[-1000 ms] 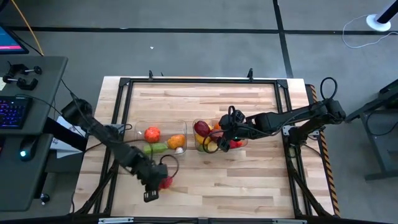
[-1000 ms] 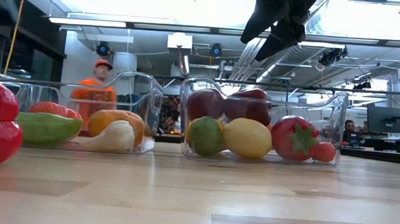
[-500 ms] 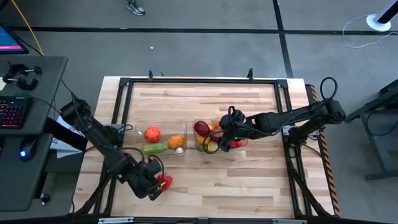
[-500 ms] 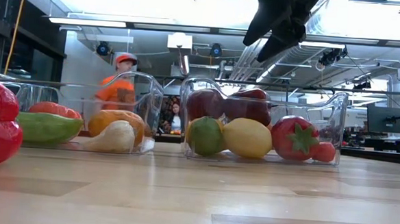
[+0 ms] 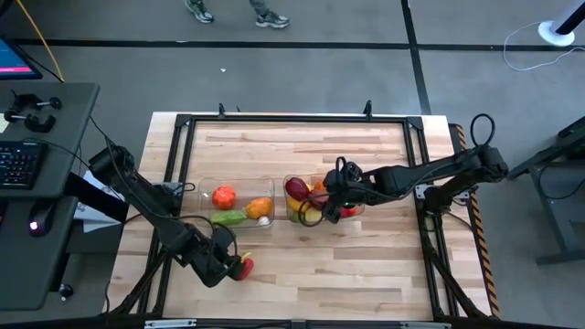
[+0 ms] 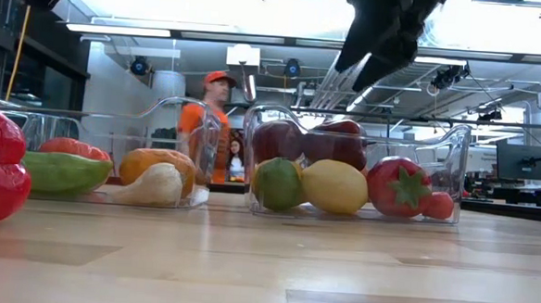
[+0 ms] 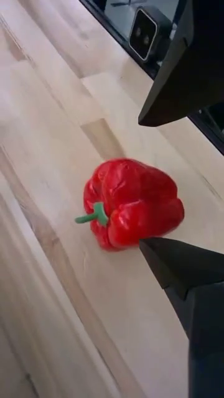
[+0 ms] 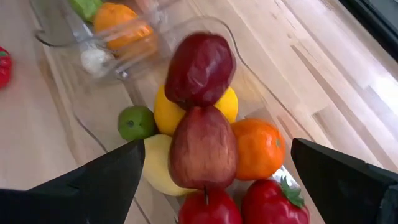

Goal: Sort produce into baskets
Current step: Put the red bell pepper into the left transparent bin, then return to Home Position

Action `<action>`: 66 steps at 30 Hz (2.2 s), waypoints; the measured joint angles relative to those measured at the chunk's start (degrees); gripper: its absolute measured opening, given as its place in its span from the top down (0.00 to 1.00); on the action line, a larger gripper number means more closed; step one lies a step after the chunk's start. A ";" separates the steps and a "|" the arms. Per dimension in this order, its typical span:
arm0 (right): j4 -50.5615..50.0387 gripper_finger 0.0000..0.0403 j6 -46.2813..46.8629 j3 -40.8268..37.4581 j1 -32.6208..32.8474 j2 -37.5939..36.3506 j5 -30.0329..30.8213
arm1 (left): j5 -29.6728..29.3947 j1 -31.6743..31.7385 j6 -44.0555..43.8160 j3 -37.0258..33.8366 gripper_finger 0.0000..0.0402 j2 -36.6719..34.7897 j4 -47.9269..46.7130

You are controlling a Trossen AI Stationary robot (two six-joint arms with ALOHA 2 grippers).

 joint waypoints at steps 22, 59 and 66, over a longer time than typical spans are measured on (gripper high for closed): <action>5.41 0.01 6.88 -6.23 0.15 0.02 0.12 | 1.84 6.36 5.65 0.42 0.27 12.29 7.19; 8.86 0.01 9.89 -6.21 0.07 0.02 0.30 | -14.32 23.51 46.12 -0.02 0.40 -27.22 -18.48; 8.96 0.01 9.91 -6.21 0.07 0.02 0.32 | -9.20 28.48 56.07 -0.02 0.23 -27.00 -14.90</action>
